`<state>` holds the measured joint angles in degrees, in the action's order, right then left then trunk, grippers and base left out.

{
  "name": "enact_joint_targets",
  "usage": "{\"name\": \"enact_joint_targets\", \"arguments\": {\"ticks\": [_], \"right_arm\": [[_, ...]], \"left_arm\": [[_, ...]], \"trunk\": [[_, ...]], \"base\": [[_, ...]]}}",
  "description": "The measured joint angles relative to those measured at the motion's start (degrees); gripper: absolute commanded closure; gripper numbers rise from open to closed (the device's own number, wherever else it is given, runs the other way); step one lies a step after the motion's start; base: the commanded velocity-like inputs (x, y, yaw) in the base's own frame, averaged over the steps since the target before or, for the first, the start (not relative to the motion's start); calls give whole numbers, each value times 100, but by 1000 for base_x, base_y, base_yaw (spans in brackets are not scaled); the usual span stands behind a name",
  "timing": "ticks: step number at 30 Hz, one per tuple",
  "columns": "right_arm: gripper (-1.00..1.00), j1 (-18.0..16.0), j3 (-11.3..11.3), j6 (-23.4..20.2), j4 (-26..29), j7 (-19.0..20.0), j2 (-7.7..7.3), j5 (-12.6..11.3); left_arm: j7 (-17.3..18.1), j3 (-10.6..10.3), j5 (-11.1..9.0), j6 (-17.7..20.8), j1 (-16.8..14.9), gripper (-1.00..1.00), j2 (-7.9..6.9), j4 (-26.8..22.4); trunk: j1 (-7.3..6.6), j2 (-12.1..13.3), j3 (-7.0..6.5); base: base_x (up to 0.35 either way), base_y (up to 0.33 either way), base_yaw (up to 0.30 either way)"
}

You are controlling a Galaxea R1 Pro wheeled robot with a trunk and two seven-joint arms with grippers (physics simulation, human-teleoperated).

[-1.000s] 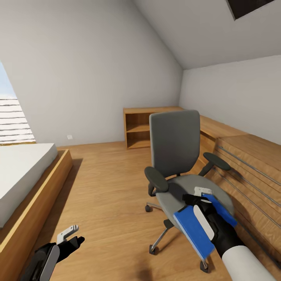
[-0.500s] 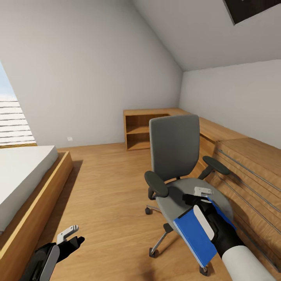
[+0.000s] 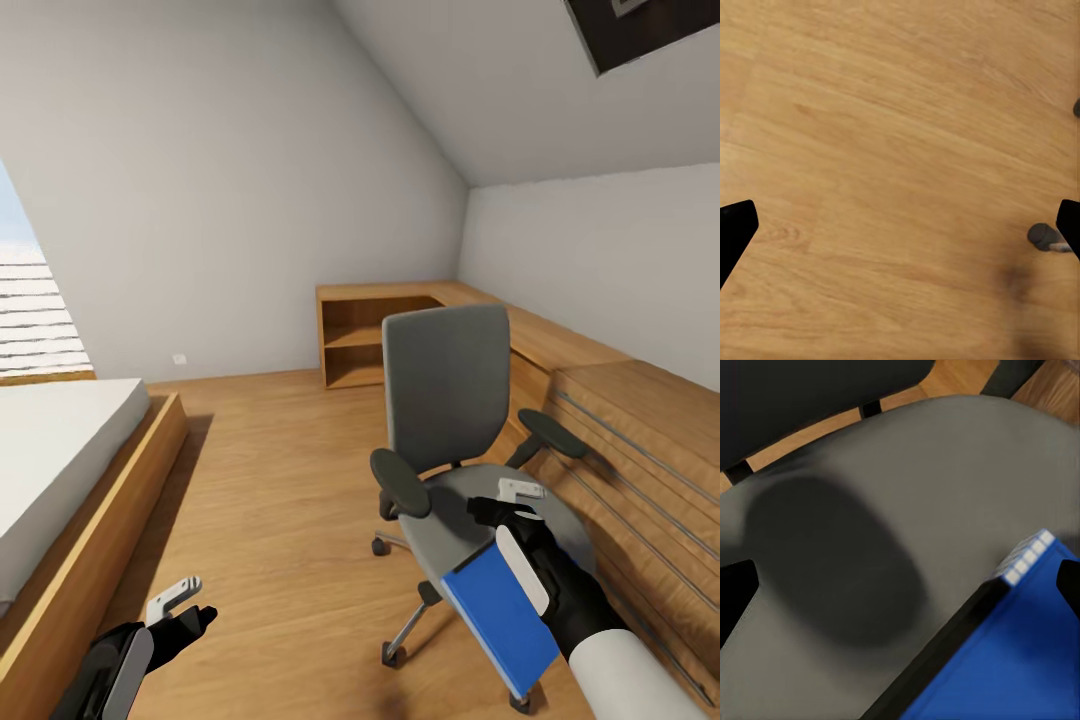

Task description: In the bedroom, organize the workspace by keeping the computer under the desk, ensuring the monitor is on the desk, placing the keyboard on the desk next to the monitor, placing the mouse on the desk next to the keyboard, moving the folder from the swivel chair onto the desk next to the mouse, stacking the notebook on top of the folder with the pen on top of the notebook, and positioning the swivel chair next to the desk.

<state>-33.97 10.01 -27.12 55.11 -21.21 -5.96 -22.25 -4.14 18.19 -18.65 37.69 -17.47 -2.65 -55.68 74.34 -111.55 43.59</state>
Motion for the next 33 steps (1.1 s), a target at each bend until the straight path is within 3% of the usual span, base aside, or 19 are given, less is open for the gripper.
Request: {"name": "enact_joint_targets", "arguments": {"ticks": [13, 22, 25, 28, 33], "right_arm": [[-100, 0, -25, -8, 180, 1, -16, -2], [-100, 237, -66, -316, 1436, -6, -58, -21], [-100, 403, -215, -369, 1861, -6, -64, -32], [-100, 753, -656, -366, 2443, 6, -44, -62], [-100, 947, -808, -363, 2818, 15, -33, -77]], "left_arm": [[0, 0, 1, 9, 0, -100, 1, 4], [0, 0, 0, 9, 0, -100, 1, 4], [0, 0, 0, 9, 0, -100, 1, 4], [0, 0, 0, 2, 0, -100, 0, 3], [-6, -1, 0, -8, 0, -100, 3, 4]], "trunk": [[-45, 82, -36], [-45, 82, -36], [-45, 82, -36], [-45, 82, -36], [-45, 82, -36]], "base": [[0, 0, 0], [0, 0, 0], [0, 0, 0], [0, 0, 0], [0, 0, 0]]}}
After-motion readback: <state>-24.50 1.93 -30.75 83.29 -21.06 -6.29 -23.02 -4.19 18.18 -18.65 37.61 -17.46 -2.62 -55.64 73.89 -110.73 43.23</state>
